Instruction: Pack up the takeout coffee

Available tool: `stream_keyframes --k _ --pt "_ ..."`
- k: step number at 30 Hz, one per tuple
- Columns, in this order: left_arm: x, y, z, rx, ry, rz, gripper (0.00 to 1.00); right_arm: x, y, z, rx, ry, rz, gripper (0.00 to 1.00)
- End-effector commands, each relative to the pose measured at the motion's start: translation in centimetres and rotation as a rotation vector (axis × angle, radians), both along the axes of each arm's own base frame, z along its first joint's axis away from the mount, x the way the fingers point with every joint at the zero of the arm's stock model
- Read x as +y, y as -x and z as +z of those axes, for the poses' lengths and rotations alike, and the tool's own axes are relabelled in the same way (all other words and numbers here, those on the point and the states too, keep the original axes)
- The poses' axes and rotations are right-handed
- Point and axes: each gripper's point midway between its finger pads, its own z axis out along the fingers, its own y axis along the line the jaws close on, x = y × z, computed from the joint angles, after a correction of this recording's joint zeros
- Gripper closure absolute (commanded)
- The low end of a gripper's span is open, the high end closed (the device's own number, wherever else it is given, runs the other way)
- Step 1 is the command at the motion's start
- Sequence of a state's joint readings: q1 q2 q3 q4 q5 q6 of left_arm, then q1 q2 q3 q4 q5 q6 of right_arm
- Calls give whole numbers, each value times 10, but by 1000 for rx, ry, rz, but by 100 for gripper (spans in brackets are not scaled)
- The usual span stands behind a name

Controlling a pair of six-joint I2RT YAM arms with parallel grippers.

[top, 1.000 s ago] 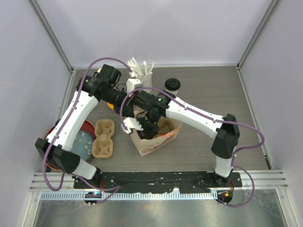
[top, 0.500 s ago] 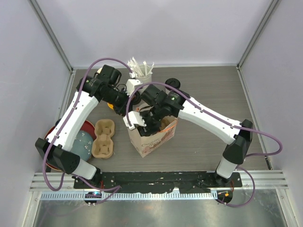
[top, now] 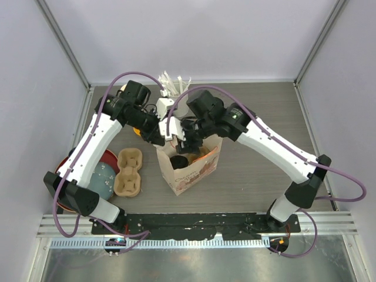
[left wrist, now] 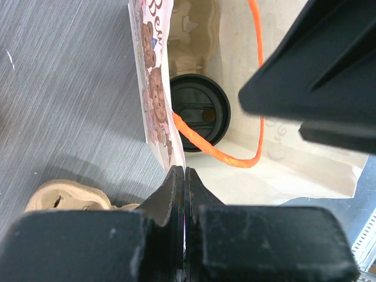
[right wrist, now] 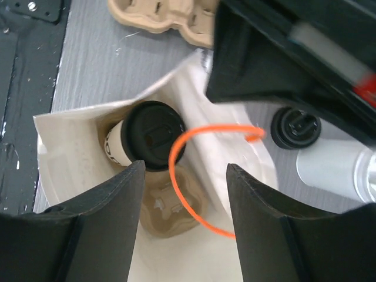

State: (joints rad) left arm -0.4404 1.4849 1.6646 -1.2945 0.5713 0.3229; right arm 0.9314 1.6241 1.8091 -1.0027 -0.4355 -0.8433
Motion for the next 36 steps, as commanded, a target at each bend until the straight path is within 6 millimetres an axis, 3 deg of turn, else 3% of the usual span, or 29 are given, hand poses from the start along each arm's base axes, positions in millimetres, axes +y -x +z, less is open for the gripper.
stream_keyframes --k 1,8,12,15,16,18,19,20,25,30,35,36 --pt "4 -1 0 -21 -25 0 100 -11 -14 72 -35 -206 -122 37" --pt "5 1 0 -13 -30 6 100 -43 -57 135 86 -473 -363 37" --pt "6 1 0 -7 -35 9 100 -79 -104 179 102 -670 -622 37" --pt "8 4 2 -10 -36 11 100 -103 -126 183 164 -737 -739 36" --pt "9 4 2 -12 -42 16 100 -121 -145 176 169 -739 -811 36" --pt "13 2 2 -18 -58 34 100 -134 -161 165 235 -747 -874 36" --pt "13 3 3 -20 -59 37 100 -152 -179 148 264 -741 -946 36" --pt "14 4 3 -17 -60 38 100 -157 -187 142 282 -749 -971 36" --pt "19 7 4 -29 -77 42 100 -189 -229 71 292 -632 -1110 36" --pt "27 10 2 -27 -99 60 100 -189 -240 8 280 -447 -1061 40" --pt "35 12 6 -31 -114 73 100 -176 -235 -31 205 -264 -948 44" --pt "37 13 6 -30 -117 79 100 -165 -232 -40 196 -228 -914 44"
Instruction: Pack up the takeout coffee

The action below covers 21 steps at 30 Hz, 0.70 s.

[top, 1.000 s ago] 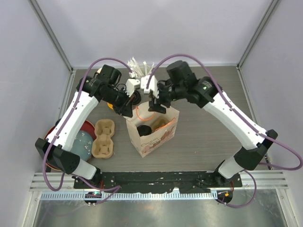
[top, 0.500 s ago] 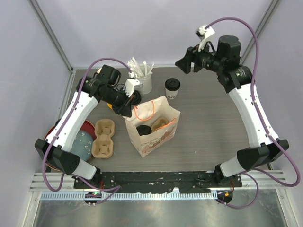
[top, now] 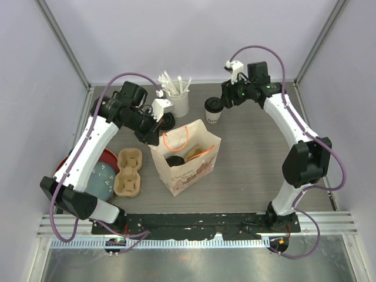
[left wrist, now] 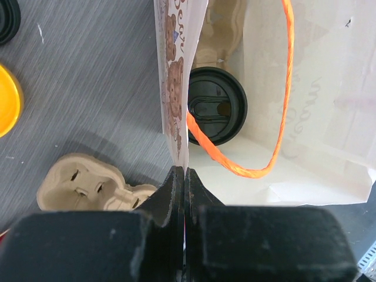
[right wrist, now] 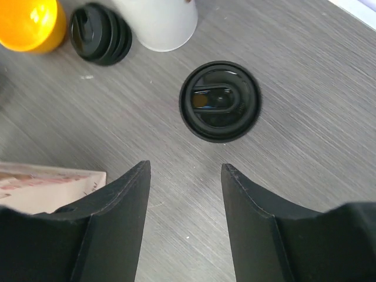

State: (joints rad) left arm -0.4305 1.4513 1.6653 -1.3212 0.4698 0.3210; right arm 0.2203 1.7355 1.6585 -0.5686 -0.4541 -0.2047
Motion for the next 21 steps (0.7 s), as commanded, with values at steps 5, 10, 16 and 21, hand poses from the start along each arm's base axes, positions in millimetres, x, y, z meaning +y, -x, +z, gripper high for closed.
stream_keyframes --k 5,10,16,21 --pt "29 14 4 14 -53 49 100 44 8 -18 -102 231 226 43" --pt "42 15 3 14 -74 83 100 51 -16 -28 -61 265 133 43" --pt "49 15 1 15 -84 101 100 56 -36 -35 -31 240 15 45" --pt "50 14 0 20 -75 109 100 65 -39 -44 -51 296 38 46"
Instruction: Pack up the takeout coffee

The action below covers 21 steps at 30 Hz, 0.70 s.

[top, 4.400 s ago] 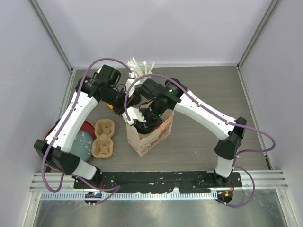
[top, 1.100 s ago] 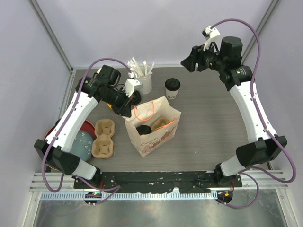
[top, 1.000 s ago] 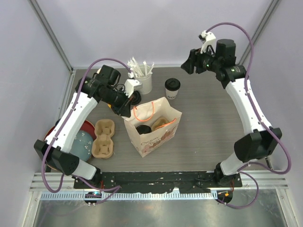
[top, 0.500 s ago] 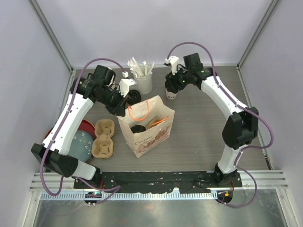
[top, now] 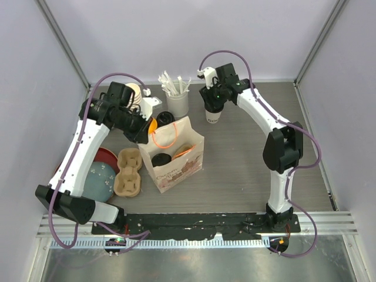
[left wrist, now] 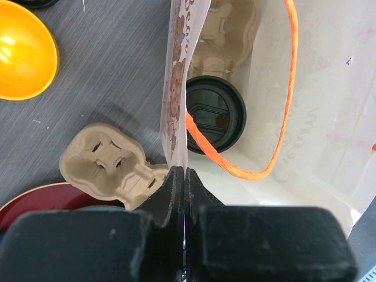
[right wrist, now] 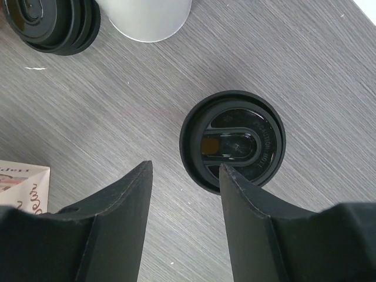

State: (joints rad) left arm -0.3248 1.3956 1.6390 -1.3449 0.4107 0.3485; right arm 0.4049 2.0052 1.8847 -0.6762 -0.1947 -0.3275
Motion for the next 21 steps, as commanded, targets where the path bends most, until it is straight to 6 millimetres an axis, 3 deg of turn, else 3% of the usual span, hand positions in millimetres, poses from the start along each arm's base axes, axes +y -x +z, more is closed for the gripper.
stream_keyframes --k 1,8,12,21 --pt "9 22 -2 65 -16 0 100 10 -10 16 -81 33 6 47" --pt "8 22 -3 68 -12 -5 100 9 -5 2 -62 136 164 51" --pt "7 22 -4 73 -10 -8 100 2 -14 -6 -62 188 147 53" --pt "6 22 -3 75 -1 -15 100 6 -22 -12 -78 220 204 53"
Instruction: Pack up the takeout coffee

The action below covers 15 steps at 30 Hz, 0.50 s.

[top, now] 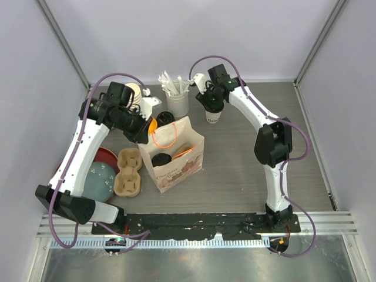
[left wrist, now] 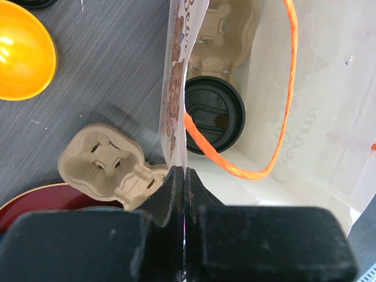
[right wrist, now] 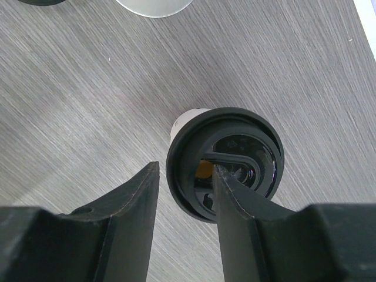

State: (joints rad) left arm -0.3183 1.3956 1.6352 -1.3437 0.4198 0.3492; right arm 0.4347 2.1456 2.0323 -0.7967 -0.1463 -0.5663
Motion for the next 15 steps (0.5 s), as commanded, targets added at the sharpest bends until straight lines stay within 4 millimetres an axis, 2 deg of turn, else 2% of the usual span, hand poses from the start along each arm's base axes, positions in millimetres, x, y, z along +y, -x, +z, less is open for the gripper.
stream_keyframes --k 1,2,6,8,12,15 --pt "6 23 -2 69 -9 -16 100 1 -11 15 -58 18 34 53" --pt "6 23 -1 69 -11 -16 100 0 -12 12 -54 23 34 54" --pt "6 23 -1 70 -9 -19 100 -6 -13 5 -44 47 28 71" --pt "5 23 0 69 -8 -21 100 -6 -12 4 -41 52 39 75" --pt "4 22 -1 70 -1 -24 100 -5 -7 15 -43 31 44 88" --pt "1 21 -1 71 12 -23 100 -7 -2 28 -56 15 30 92"
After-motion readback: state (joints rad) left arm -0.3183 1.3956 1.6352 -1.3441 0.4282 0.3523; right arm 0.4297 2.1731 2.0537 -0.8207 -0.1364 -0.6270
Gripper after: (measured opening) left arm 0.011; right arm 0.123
